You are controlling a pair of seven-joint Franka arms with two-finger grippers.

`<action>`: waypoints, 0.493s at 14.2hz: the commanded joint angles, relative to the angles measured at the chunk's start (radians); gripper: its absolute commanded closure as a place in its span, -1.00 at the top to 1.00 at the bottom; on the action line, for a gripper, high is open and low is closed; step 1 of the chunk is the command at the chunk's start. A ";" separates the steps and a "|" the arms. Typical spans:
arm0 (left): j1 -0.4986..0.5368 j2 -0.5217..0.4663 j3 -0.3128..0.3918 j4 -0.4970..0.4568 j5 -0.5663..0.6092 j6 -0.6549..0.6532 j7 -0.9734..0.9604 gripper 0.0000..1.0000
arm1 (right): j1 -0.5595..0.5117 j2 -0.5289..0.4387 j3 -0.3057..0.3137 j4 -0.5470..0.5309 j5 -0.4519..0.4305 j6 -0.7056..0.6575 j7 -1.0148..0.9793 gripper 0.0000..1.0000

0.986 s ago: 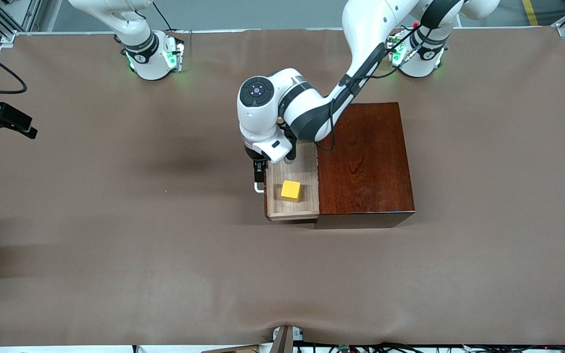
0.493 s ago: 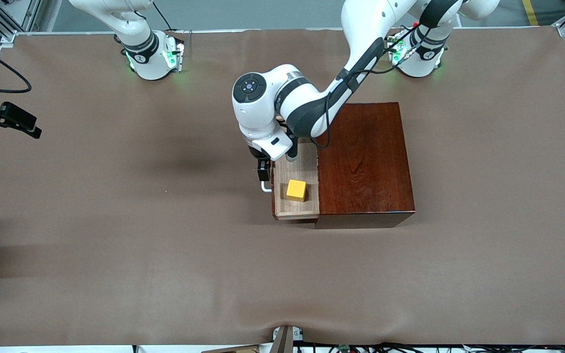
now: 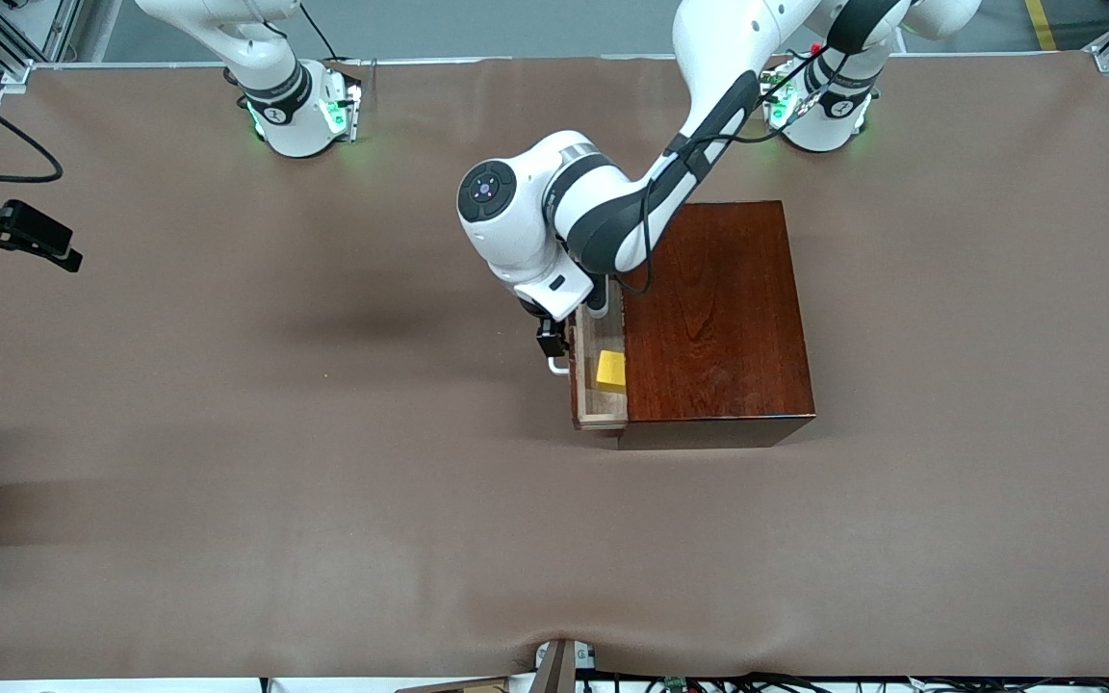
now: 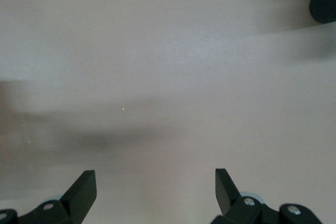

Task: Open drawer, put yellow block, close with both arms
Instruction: 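Push the drawer into the wooden box with the left gripper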

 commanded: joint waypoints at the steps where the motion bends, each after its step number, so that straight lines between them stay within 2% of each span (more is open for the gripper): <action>1: 0.014 -0.032 0.053 -0.040 0.070 -0.063 0.026 1.00 | -0.026 -0.006 0.020 0.007 0.011 -0.011 -0.007 1.00; 7: 0.014 -0.037 0.080 -0.042 0.107 -0.135 0.026 1.00 | -0.029 -0.007 0.020 0.007 0.012 -0.011 -0.007 1.00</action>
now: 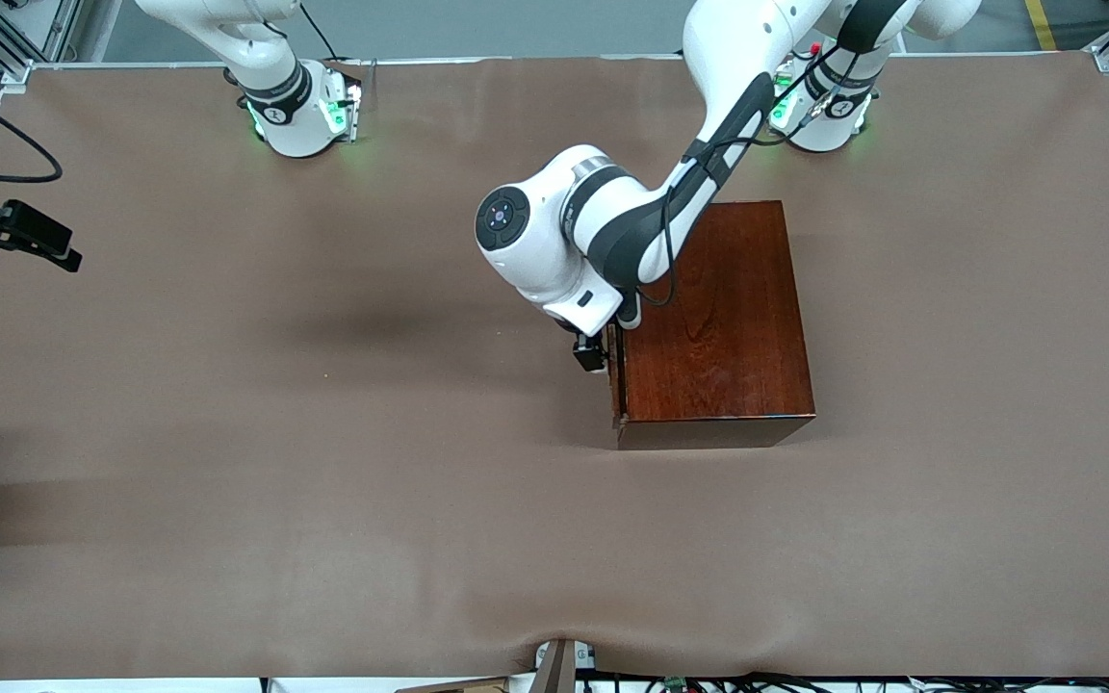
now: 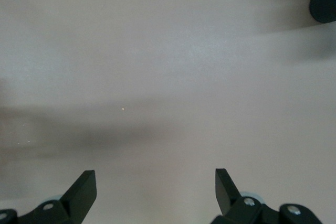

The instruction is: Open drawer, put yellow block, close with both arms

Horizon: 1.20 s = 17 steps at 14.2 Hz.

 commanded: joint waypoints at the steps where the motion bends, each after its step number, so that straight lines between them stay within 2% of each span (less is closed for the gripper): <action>1: 0.009 -0.032 0.026 -0.040 0.069 -0.038 0.011 1.00 | -0.026 -0.007 0.020 0.007 0.012 -0.011 -0.007 1.00; 5: 0.007 -0.032 0.032 -0.042 0.087 -0.089 0.011 1.00 | -0.026 -0.007 0.020 0.007 0.011 -0.011 -0.007 1.00; 10: -0.002 -0.032 0.018 -0.034 0.092 -0.089 0.013 1.00 | -0.026 -0.007 0.020 0.007 0.012 -0.022 -0.005 1.00; 17: -0.034 -0.110 0.016 -0.008 0.089 -0.052 0.018 1.00 | -0.025 -0.007 0.020 0.007 0.012 -0.025 -0.007 1.00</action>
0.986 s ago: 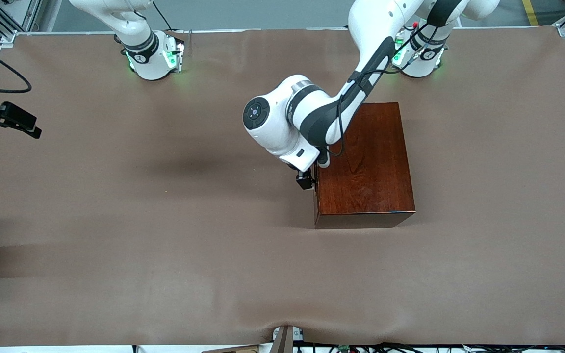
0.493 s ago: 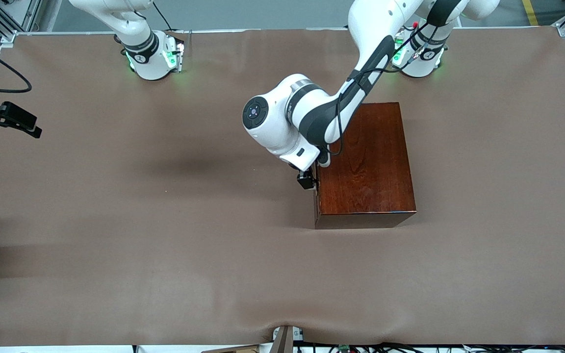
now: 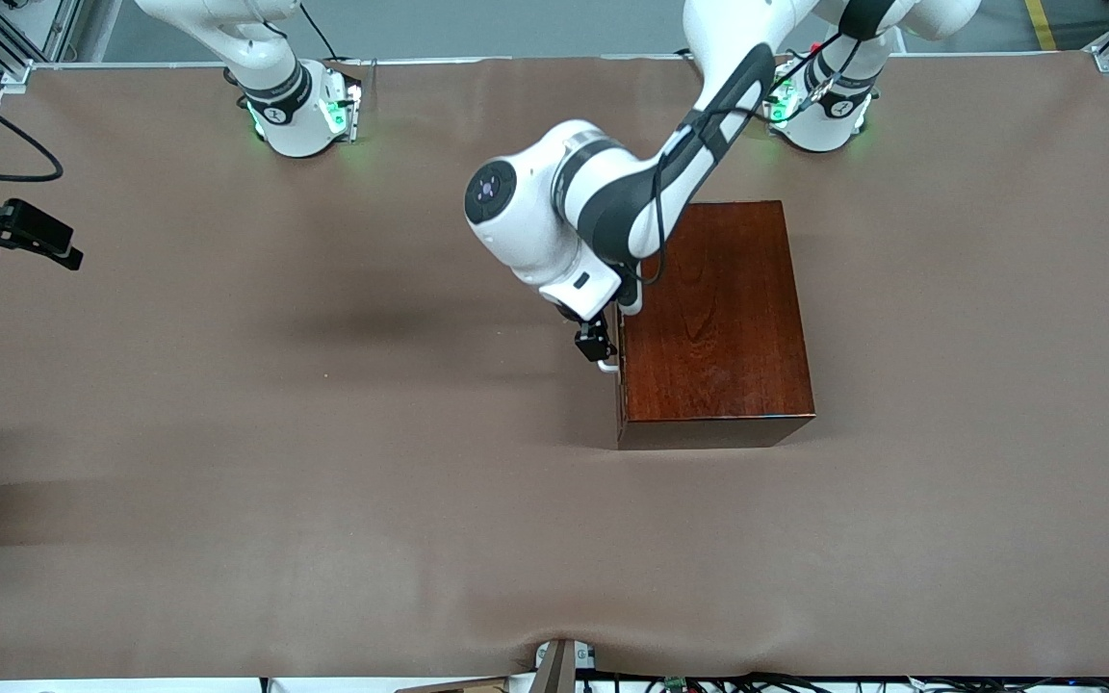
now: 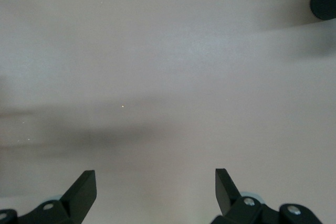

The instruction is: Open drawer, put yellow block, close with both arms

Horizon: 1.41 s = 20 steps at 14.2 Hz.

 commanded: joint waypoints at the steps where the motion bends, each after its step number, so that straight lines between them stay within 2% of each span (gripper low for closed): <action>1: 0.001 -0.065 0.015 -0.007 0.030 -0.010 0.019 1.00 | -0.026 -0.007 0.019 0.007 0.012 -0.014 -0.007 1.00; 5: 0.110 -0.125 0.021 -0.013 0.024 -0.010 0.170 1.00 | -0.026 -0.007 0.019 0.007 0.012 -0.014 -0.007 1.00; 9: 0.283 -0.159 0.013 -0.015 0.010 -0.005 0.374 1.00 | -0.026 -0.006 0.019 0.007 0.012 -0.014 -0.007 1.00; 16: 0.579 -0.292 0.015 -0.035 -0.180 0.000 0.882 1.00 | -0.026 -0.007 0.019 0.007 0.012 -0.014 -0.007 1.00; 20: 0.699 -0.380 0.015 -0.088 -0.229 -0.014 1.176 1.00 | -0.025 -0.007 0.019 0.007 0.012 -0.014 -0.007 1.00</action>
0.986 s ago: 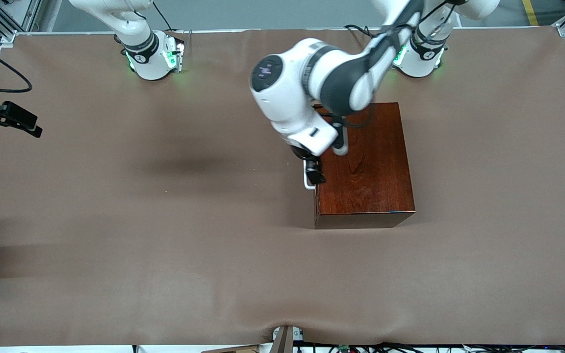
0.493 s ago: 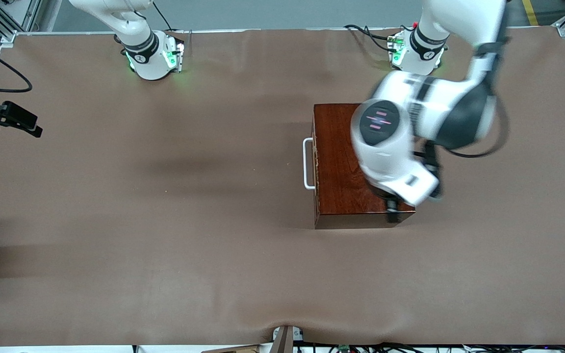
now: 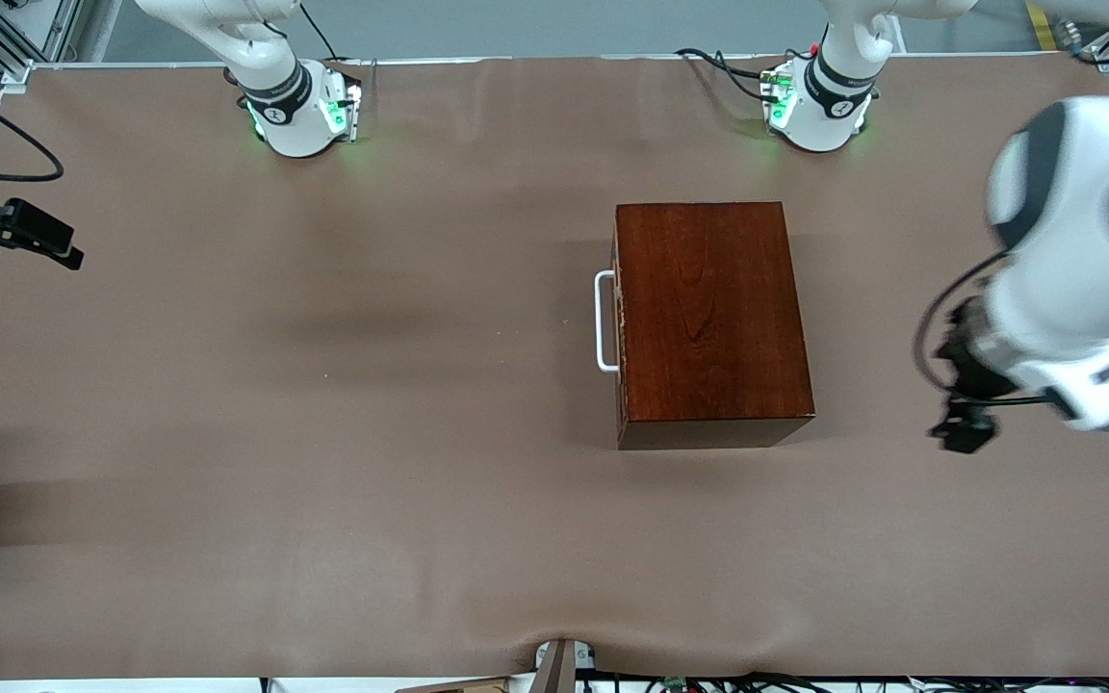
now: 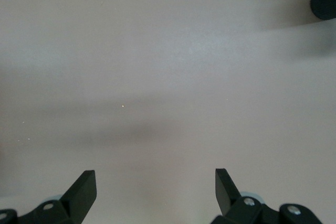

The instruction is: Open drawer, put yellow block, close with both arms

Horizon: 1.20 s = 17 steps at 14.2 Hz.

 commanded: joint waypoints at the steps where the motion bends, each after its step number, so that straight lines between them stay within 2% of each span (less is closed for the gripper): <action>1: 0.072 -0.100 -0.011 -0.113 -0.041 -0.002 0.179 1.00 | -0.024 -0.006 0.018 0.007 0.012 -0.013 -0.007 1.00; 4: 0.135 -0.217 -0.013 -0.228 -0.125 -0.002 0.447 1.00 | -0.023 -0.006 0.018 0.007 0.012 -0.013 -0.005 1.00; 10: 0.126 -0.372 -0.013 -0.374 -0.128 -0.005 0.888 1.00 | -0.023 -0.006 0.018 0.007 0.012 -0.013 -0.005 1.00; 17: 0.135 -0.421 -0.025 -0.390 -0.128 -0.080 1.236 1.00 | -0.021 -0.006 0.020 0.007 0.012 -0.013 0.001 1.00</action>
